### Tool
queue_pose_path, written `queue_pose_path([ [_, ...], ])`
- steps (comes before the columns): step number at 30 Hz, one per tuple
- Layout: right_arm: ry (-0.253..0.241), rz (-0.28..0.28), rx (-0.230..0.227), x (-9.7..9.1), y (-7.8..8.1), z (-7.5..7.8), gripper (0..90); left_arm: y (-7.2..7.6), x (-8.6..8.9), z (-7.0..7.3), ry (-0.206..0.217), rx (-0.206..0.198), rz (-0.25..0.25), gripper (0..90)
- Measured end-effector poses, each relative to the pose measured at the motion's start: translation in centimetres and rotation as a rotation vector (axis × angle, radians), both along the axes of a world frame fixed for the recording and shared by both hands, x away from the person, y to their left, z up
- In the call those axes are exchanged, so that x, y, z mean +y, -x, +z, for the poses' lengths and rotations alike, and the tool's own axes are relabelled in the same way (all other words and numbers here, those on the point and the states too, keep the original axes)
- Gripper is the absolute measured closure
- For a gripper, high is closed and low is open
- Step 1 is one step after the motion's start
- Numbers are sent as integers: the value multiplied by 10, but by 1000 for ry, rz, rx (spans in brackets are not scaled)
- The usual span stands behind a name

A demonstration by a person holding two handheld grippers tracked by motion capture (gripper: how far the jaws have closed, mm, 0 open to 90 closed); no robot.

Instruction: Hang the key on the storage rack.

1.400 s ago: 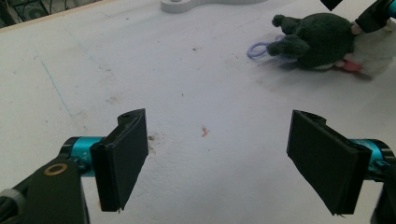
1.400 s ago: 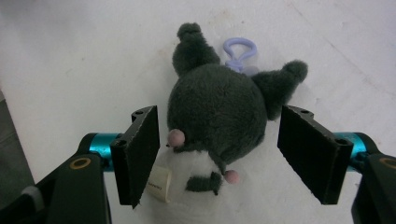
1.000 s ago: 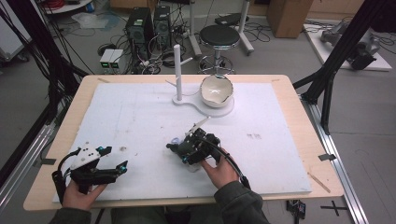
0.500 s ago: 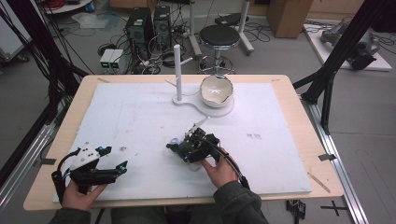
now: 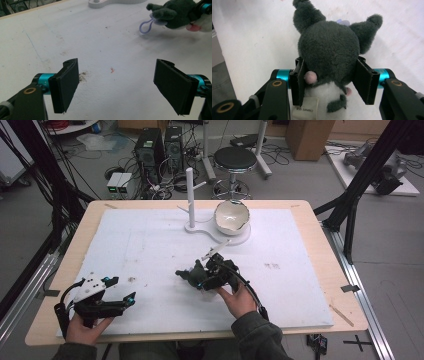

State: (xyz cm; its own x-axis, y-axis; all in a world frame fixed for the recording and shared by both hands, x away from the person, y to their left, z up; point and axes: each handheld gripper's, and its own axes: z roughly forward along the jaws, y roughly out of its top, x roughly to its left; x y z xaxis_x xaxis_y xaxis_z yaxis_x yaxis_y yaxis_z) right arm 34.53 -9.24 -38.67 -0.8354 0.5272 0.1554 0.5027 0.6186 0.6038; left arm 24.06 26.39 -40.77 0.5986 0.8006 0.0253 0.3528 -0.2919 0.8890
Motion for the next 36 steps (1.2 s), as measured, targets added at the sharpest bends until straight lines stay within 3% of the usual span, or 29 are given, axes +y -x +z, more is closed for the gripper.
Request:
queue_pose_path([
  [12, -51, -5, 2, -12, -8, 22, 486, -2, -2, -1, 1, 1, -4, 211],
  [29, -72, 5, -9, -23, -22, 46, 486, -7, -5, -1, -2, -1, -13, 211],
  [36, -102, 21, -11, -26, -29, 56, 486, -6, -3, -1, 0, -1, -7, 211],
])
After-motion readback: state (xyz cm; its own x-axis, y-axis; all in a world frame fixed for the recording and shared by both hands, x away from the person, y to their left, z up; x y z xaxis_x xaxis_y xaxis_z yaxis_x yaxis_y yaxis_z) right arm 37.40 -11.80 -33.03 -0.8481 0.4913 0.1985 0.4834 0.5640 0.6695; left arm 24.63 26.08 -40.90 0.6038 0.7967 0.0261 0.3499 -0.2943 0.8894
